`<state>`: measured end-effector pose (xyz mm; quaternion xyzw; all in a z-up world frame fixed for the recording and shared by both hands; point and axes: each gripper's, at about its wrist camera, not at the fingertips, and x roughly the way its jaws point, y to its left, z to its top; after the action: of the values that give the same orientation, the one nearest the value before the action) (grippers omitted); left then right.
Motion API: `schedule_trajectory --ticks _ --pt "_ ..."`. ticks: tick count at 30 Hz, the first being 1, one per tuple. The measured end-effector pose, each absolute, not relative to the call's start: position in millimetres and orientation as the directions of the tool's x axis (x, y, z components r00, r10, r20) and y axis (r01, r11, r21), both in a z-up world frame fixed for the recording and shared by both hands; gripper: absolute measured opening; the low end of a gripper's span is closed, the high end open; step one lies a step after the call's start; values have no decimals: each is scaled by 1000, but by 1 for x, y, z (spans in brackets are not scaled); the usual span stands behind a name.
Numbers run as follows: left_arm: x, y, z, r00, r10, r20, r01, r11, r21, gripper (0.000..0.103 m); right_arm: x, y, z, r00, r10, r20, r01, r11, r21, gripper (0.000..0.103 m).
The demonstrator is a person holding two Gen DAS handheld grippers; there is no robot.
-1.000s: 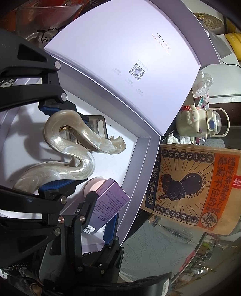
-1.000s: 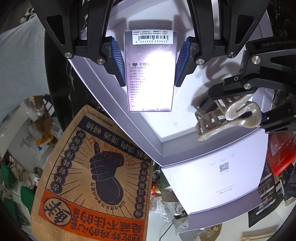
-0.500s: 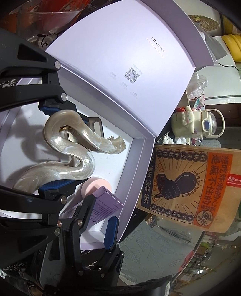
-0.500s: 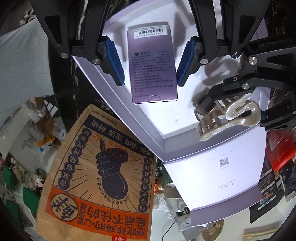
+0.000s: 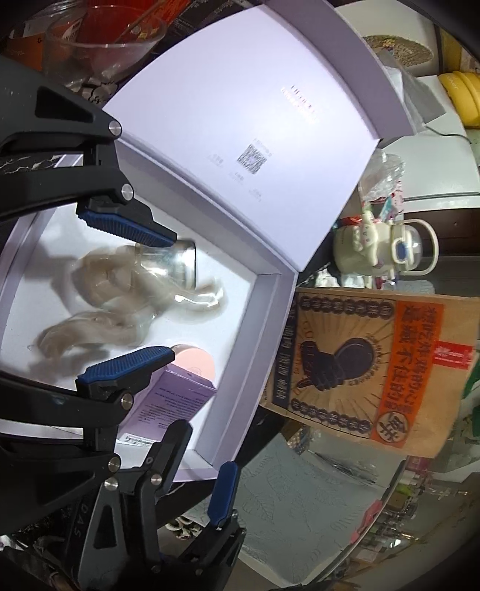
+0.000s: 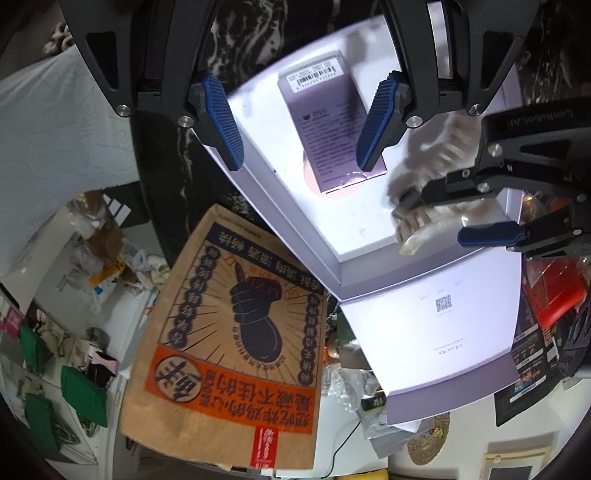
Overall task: Organize rigid objects
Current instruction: 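Lower the purple box and hair clip into the box and open both tools, then withdraw both tools from the box toward the scrunchies on the table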
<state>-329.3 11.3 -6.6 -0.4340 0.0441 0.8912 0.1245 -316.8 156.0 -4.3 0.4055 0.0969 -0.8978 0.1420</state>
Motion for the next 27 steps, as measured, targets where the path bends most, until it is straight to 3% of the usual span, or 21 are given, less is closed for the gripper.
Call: schedule_trajectory --ticks 27 --pt "-280 6 62 -707 197 -680 -250 -968 -20 55 -259 162 62 -737 -195 -647 330 -940 -93 67"
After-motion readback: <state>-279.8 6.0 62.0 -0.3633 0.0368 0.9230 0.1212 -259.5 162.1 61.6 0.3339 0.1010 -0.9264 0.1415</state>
